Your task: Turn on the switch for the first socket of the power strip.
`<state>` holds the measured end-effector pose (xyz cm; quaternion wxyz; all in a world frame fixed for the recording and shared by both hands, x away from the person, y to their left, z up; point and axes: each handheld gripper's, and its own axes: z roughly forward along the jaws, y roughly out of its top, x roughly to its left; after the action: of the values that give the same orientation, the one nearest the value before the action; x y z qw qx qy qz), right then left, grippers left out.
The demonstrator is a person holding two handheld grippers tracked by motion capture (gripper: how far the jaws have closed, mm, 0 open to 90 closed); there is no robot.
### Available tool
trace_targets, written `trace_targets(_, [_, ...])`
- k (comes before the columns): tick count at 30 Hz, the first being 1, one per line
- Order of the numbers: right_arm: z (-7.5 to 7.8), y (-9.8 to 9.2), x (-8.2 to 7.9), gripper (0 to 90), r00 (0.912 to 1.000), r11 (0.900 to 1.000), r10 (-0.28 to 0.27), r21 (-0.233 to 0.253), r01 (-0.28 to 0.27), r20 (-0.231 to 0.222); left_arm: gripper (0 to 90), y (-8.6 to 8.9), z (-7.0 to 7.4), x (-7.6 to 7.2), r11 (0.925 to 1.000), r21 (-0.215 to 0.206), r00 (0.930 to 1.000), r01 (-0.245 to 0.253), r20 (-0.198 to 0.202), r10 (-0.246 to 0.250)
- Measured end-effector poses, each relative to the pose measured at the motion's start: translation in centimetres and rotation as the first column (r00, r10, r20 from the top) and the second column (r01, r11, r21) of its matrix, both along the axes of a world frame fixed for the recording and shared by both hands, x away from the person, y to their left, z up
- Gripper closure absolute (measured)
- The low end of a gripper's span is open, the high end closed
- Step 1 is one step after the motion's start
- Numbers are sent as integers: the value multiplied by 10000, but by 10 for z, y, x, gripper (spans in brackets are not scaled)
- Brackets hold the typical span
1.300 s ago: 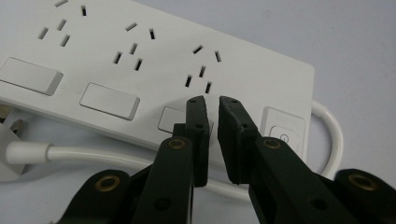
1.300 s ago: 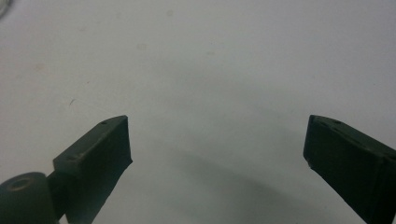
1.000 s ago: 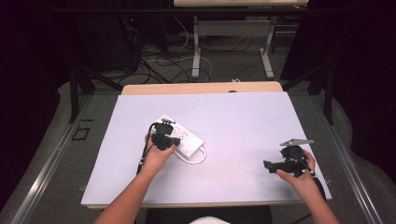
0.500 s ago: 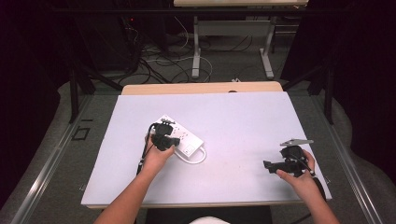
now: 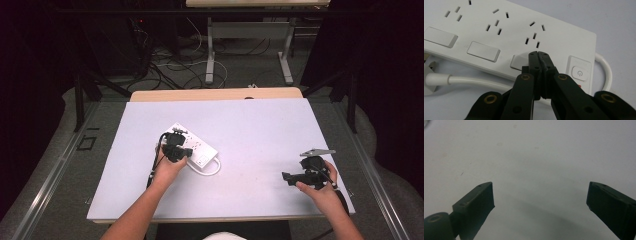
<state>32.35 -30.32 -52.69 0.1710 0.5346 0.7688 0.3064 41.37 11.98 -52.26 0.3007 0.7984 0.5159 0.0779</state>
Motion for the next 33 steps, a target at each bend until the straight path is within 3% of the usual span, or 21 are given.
trace_targets(24, [0,2,2,71,10000,10000,16,67,-16,18,896,0,1,1,9998,-101,9997,-152,-191,150])
trace_targets(33, [0,2,3,72,9999,10000,72,66,-73,114,883,-3,3,2,9999,160,9997,-14,-228,17])
